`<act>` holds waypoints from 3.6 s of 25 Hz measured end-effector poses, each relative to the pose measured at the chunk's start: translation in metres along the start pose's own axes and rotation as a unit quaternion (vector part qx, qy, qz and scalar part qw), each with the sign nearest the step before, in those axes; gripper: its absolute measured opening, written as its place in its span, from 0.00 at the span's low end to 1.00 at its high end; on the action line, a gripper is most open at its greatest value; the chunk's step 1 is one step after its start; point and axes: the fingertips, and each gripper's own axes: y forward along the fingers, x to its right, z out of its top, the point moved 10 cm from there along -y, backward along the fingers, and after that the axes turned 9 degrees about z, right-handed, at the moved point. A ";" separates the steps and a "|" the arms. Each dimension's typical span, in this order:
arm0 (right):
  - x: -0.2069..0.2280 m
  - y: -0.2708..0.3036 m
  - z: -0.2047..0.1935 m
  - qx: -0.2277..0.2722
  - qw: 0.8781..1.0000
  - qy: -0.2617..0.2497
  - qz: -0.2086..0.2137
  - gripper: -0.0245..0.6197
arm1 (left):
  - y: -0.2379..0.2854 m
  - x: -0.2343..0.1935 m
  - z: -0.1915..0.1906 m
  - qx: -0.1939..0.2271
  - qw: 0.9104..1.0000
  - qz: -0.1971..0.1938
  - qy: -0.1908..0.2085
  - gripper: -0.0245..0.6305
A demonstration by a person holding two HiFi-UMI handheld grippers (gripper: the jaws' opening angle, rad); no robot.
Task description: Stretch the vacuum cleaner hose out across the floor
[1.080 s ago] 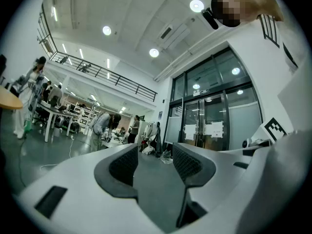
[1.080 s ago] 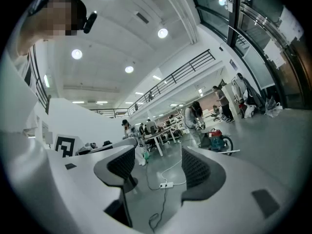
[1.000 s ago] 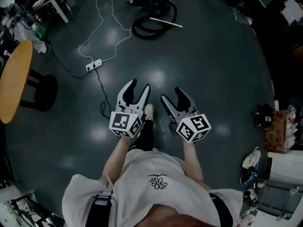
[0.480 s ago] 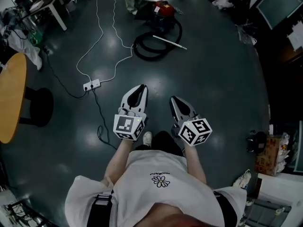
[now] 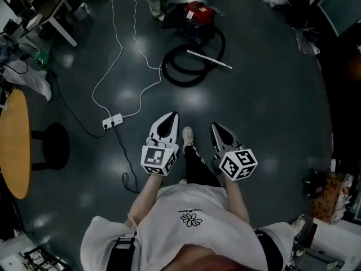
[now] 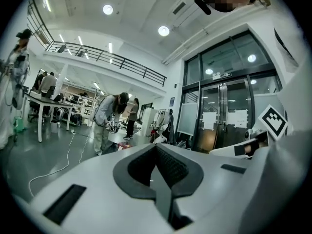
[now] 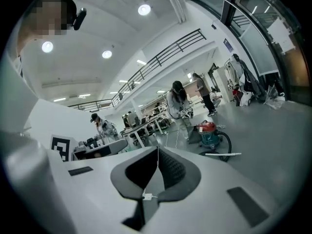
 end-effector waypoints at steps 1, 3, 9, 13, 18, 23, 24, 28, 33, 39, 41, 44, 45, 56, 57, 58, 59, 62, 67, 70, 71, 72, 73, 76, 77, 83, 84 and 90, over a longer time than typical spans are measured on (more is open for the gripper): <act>0.021 0.016 0.009 -0.004 1.000 0.008 -0.005 0.06 | 0.024 -0.006 0.003 -0.007 1.000 -0.001 0.004 0.05; 0.059 0.050 0.035 -0.011 1.000 0.005 -0.026 0.06 | 0.074 -0.020 0.016 -0.015 1.000 -0.003 0.009 0.05; 0.134 0.156 0.136 -0.014 0.995 -0.061 -0.082 0.06 | 0.210 -0.078 0.080 0.013 1.000 0.019 0.017 0.05; 0.161 0.222 0.166 -0.017 0.997 -0.042 -0.055 0.06 | 0.277 -0.125 0.093 0.023 0.999 0.033 0.011 0.05; 0.197 0.300 0.197 -0.051 0.995 -0.051 -0.068 0.06 | 0.367 -0.175 0.099 0.029 0.999 0.024 -0.006 0.05; 0.229 0.371 0.241 -0.046 0.997 -0.053 -0.042 0.06 | 0.445 -0.225 0.112 0.022 0.999 0.012 -0.020 0.05; 0.241 0.382 0.250 -0.043 0.997 -0.047 -0.034 0.07 | 0.461 -0.232 0.113 0.023 1.000 0.003 -0.018 0.05; 0.316 0.438 0.269 -0.059 0.998 -0.038 0.002 0.25 | 0.540 -0.247 0.103 -0.012 1.000 -0.026 -0.009 0.07; 0.477 0.548 0.202 -0.158 0.963 -0.205 0.071 0.60 | 0.678 -0.305 -0.008 -0.044 0.997 -0.033 0.047 0.36; 0.734 0.641 -0.030 -0.334 0.898 -0.266 0.102 0.60 | 0.817 -0.383 -0.290 -0.108 0.973 -0.127 0.160 0.38; 0.807 0.654 -0.101 -0.397 0.871 -0.270 0.105 0.60 | 0.842 -0.397 -0.380 -0.118 0.962 -0.157 0.188 0.38; 0.883 0.670 -0.180 -0.466 0.831 -0.281 0.112 0.60 | 0.863 -0.408 -0.483 -0.130 0.946 -0.194 0.226 0.38; 0.899 0.676 -0.198 -0.479 0.823 -0.282 0.114 0.60 | 0.867 -0.409 -0.506 -0.134 0.940 -0.202 0.242 0.38; 0.948 0.712 -0.266 -0.556 0.809 -0.175 0.072 0.45 | 0.855 -0.406 -0.580 -0.152 0.919 -0.187 0.313 0.38; 0.937 0.709 -0.266 -0.559 0.800 -0.207 0.068 0.42 | 0.856 -0.404 -0.578 -0.144 0.920 -0.184 0.314 0.38; 0.923 0.706 -0.267 -0.557 0.788 -0.254 0.063 0.36 | 0.856 -0.401 -0.574 -0.135 0.920 -0.183 0.319 0.38; 0.907 0.702 -0.267 -0.551 0.773 -0.307 0.056 0.32 | 0.856 -0.397 -0.569 -0.124 0.916 -0.187 0.333 0.38; 0.864 0.686 -0.253 -0.497 0.740 -0.453 0.028 0.33 | 0.855 -0.376 -0.548 -0.081 0.884 -0.207 0.412 0.38; 0.788 0.656 -0.187 -0.369 0.640 -0.673 -0.028 0.32 | 0.841 -0.333 -0.499 -0.009 0.838 -0.233 0.493 0.40; 0.742 0.645 -0.136 -0.295 0.553 -0.776 -0.070 0.32 | 0.826 -0.313 -0.458 0.031 0.796 -0.201 0.569 0.41; 0.725 0.643 -0.124 -0.274 0.525 -0.802 -0.076 0.32 | 0.821 -0.307 -0.446 0.047 0.790 -0.188 0.581 0.41; 0.707 0.640 -0.116 -0.252 0.497 -0.827 -0.074 0.32 | 0.815 -0.302 -0.434 0.061 0.788 -0.173 0.587 0.41; 0.688 0.638 -0.113 -0.227 0.468 -0.852 -0.066 0.32 | 0.810 -0.297 -0.424 0.072 0.788 -0.151 0.592 0.41; 0.621 0.637 -0.122 -0.122 0.353 -0.927 -0.038 0.32 | 0.797 -0.289 -0.405 0.099 0.787 -0.052 0.607 0.41; 0.600 0.640 -0.130 -0.088 0.304 -0.948 -0.037 0.32 | 0.793 -0.292 -0.401 0.099 0.798 -0.020 0.595 0.41; 0.547 0.679 -0.147 0.049 0.268 -0.962 -0.021 0.34 | 0.756 -0.352 -0.380 0.002 0.859 0.138 0.493 0.21; 0.546 0.676 -0.142 0.084 0.311 -0.946 -0.029 0.35 | 0.753 -0.372 -0.376 -0.014 0.862 0.170 0.478 0.21; 0.569 0.641 -0.085 0.153 0.637 -0.755 0.010 0.35 | 0.664 -0.551 -0.339 -0.079 0.857 0.417 0.292 0.21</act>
